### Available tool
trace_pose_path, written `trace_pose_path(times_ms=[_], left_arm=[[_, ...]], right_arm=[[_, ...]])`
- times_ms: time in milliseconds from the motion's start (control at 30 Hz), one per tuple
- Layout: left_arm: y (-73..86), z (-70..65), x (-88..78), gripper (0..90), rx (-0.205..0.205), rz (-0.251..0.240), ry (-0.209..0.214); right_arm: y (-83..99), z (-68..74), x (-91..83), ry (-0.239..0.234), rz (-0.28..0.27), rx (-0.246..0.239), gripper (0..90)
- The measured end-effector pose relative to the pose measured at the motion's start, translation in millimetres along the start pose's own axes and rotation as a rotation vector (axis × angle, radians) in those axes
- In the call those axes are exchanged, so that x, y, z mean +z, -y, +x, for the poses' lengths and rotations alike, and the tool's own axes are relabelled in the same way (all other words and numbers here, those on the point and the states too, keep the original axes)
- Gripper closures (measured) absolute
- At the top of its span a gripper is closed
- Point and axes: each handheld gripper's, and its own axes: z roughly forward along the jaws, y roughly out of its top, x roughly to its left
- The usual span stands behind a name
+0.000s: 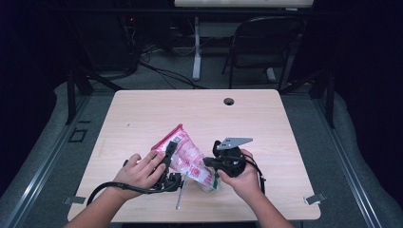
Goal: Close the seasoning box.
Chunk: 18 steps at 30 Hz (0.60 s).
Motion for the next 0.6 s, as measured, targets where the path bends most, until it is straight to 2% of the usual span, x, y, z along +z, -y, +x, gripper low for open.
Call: trace_pose_path(times_ms=[300,433,600], left_arm=[[-0.1,0.9,-0.2,70.1,0.002,-0.002,-0.005],[-0.3,2.1,-0.6,70.2,0.015,-0.004,-0.026],[-0.8,3.6,-0.9,70.2,0.018,-0.001,-0.017]], right_arm=[[0.0,0.0,0.3,-0.003,-0.001,0.000,90.0],[-0.1,-0.1,-0.1,-0.003,-0.002,0.002,90.0],[-0.1,-0.1,-0.3,-0.004,-0.004,0.003,90.0]])
